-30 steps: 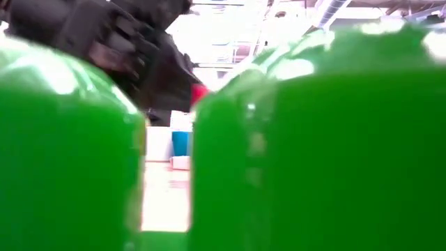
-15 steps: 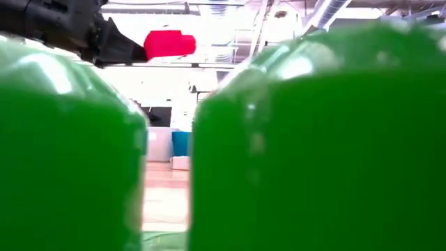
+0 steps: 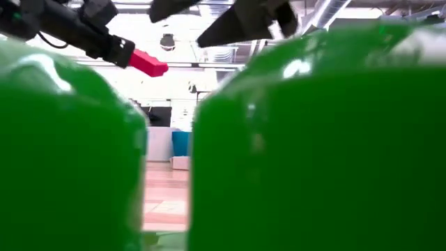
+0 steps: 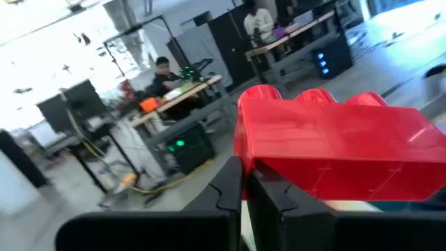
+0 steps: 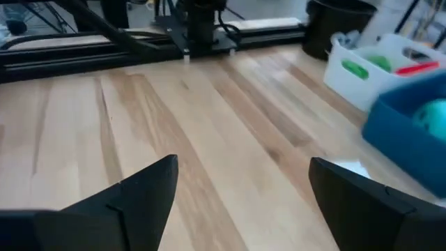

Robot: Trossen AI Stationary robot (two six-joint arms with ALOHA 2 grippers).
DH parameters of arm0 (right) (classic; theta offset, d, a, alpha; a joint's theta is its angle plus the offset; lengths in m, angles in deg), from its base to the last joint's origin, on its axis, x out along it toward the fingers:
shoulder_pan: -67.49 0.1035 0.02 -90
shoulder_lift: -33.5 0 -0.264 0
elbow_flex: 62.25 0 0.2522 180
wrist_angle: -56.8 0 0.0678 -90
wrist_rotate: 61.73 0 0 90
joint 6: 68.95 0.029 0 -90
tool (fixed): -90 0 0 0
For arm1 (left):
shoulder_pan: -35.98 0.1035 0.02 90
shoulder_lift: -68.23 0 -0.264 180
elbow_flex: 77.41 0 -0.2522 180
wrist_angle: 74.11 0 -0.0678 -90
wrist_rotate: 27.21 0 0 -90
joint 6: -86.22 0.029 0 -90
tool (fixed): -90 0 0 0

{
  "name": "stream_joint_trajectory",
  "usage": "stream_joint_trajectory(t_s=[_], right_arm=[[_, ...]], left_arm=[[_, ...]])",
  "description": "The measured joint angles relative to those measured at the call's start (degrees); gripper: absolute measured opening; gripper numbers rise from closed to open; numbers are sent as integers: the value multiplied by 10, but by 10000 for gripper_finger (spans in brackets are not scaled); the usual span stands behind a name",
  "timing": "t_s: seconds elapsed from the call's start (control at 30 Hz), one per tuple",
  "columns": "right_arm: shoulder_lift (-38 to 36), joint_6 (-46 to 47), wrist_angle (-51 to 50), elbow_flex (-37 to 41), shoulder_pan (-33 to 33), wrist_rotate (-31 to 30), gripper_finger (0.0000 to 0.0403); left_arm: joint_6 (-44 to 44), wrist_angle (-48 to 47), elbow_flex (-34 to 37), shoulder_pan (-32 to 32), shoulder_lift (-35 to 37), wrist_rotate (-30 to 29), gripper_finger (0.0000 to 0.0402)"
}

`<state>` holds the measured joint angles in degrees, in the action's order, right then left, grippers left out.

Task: Pick & Place Toys
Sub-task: Put the large red game piece into the white bin, then put the large green game piece into the white bin

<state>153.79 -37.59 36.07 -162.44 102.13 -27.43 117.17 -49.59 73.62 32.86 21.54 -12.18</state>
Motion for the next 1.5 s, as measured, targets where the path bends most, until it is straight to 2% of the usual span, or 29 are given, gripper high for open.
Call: stream_joint_trajectory(t_s=[0.17, 0.33, 0.67, 0.83, 0.97, 1.07, 1.3, 1.5], right_arm=[[10, -59, 87, -1, -6, 18, 317], [8, -74, 128, -1, -6, 26, 317], [9, -89, 134, -1, -6, 28, 317], [9, -89, 132, -1, -6, 29, 317], [9, -89, 130, -1, -6, 30, 317], [9, -89, 130, -1, -6, 30, 317], [9, -89, 130, -1, -6, 30, 317], [9, -89, 130, -1, -6, 30, 317]], left_arm=[[5, -17, 0, 94, -27, 102, 1], [3, -53, 0, 171, -80, 227, 3], [2, -55, 0, 293, -192, 260, 17], [6, -60, 0, 302, -214, 344, 51], [6, -59, -1, 300, -222, 421, 98], [-1, -56, -1, 300, -222, 451, 139], [-38, -44, -1, 300, -219, 470, 217], [-38, -14, -1, 300, -219, 470, 254]])
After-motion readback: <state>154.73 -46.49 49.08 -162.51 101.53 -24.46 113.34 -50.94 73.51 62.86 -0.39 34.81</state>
